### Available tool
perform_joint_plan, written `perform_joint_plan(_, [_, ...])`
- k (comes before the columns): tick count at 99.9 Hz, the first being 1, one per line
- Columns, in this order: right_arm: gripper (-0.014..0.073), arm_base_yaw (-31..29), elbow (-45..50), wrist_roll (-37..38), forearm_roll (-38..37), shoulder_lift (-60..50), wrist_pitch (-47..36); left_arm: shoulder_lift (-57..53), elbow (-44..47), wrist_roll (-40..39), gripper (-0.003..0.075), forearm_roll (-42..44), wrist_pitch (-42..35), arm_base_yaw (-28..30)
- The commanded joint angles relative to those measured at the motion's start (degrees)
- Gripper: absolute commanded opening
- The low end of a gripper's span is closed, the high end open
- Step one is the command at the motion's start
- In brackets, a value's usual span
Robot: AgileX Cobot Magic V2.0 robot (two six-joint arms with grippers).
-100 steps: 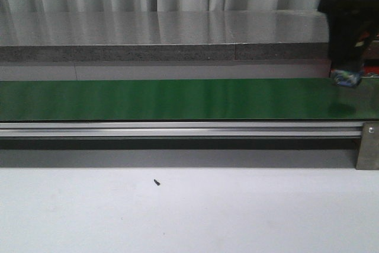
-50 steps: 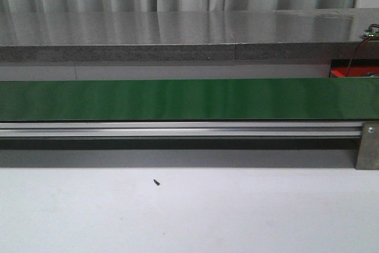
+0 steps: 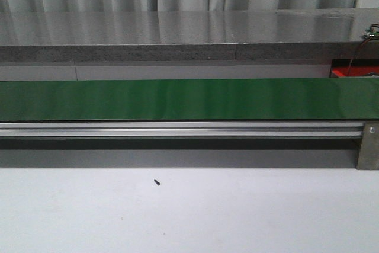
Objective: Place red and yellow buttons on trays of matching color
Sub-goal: 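Carry the second red button into the red tray, open right gripper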
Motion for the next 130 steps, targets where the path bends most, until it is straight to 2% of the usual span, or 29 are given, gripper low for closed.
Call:
perform_joint_plan(1, [0.0188, 0.14, -2.1, -0.53, 1.16, -2.46, -2.8, 0.2, -1.55, 0.12, -0.002, -0.15, -4.78, -0.43])
perform_joint_plan(38, [0.0195, 0.83, -2.17, -0.53, 1.4, 0.58, -4.31, 0.2, -1.55, 0.12, -0.002, -0.15, -5.1, -0.43])
perform_joint_plan(48, [0.0287, 0.83, -2.17, -0.53, 1.4, 0.75, -4.01, 0.2, -1.55, 0.12, -0.002, -0.15, -5.1, -0.43])
perform_joint_plan(60, [0.0468, 0.83, -2.58, -0.53, 1.4, 0.68, -3.93, 0.2, -1.55, 0.12, -0.002, -0.15, -5.1, -0.43])
perform_joint_plan(70, [0.0531, 0.83, -3.98, -0.53, 1.4, 0.68, -2.44, 0.2, -1.55, 0.12, -0.0019, -0.15, -5.1, -0.43])
perform_joint_plan(99, [0.0533, 0.83, -12.23, 0.05, 1.4, -2.66, 3.01, 0.2, -1.55, 0.12, -0.002, -0.15, -5.1, -0.43])
perform_joint_plan(130, [0.0528, 0.98, -12.86, 0.03, 2.7, -13.26, 3.98, 0.2, -1.55, 0.12, -0.002, -0.15, -5.1, -0.43])
